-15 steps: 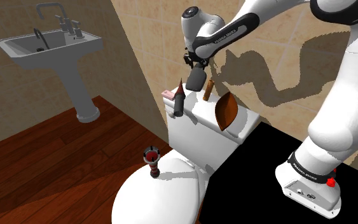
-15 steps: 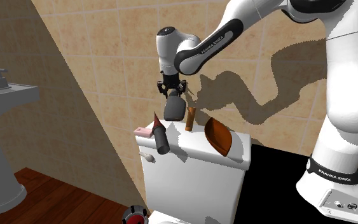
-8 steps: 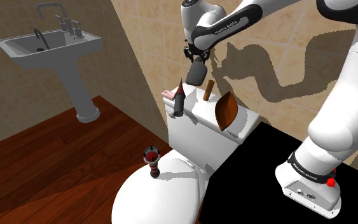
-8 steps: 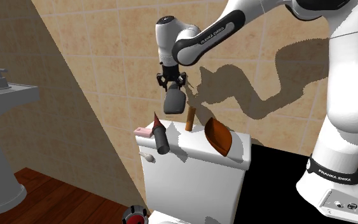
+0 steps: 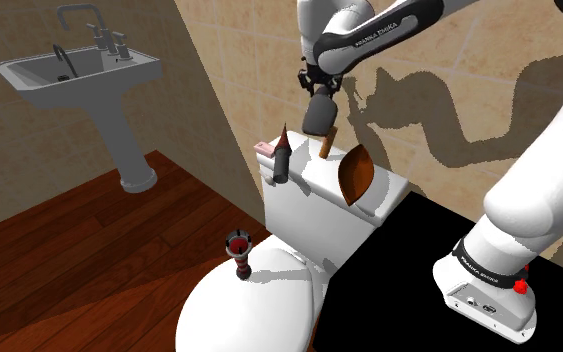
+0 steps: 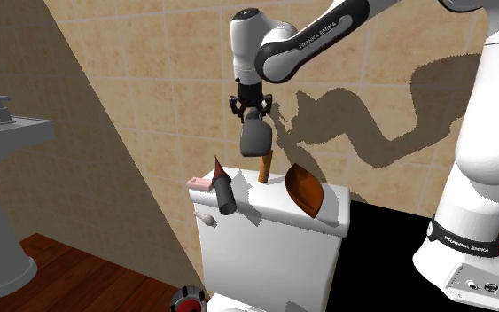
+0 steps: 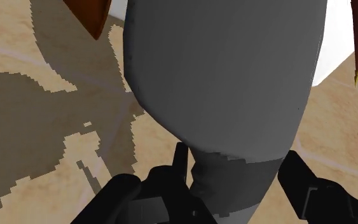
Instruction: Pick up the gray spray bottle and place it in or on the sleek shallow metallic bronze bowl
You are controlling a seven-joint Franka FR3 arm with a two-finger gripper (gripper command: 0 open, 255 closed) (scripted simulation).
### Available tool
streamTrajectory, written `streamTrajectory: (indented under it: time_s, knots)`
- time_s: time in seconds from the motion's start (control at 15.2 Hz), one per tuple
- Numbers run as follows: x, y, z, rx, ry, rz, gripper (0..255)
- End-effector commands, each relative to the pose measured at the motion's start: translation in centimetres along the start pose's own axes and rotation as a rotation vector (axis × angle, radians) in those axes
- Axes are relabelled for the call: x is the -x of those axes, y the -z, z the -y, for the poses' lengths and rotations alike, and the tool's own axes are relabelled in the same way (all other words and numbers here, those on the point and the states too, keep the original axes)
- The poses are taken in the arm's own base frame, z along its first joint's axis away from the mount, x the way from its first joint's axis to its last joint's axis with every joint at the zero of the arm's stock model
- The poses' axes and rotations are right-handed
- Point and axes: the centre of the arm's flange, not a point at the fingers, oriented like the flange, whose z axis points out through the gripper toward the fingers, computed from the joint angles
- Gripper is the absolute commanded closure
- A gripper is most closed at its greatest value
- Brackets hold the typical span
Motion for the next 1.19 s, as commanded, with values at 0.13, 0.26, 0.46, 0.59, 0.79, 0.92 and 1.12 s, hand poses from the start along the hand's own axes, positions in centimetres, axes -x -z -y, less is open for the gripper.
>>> streamTrajectory:
  time_s: [0.13,0.26,0.46,0.59,0.79,0.92,1.12]
  knots:
    - [2.8,1.4,-4.3,0.000,-0.001,0.000,255]
    - [4.2,2.2,-6.4,0.000,-0.001,0.000,255]
    - [6.3,3.4,-9.6,0.000,-0.001,0.000,255]
    - [7.7,4.2,-11.7,0.000,-0.001,0.000,255]
    - [9.7,5.4,-14.9,0.000,-0.001,0.000,255]
    - [10.6,5.9,-16.2,0.000,-0.001,0.000,255]
    - [11.4,4.5,-16.1,0.000,-0.001,0.000,255]
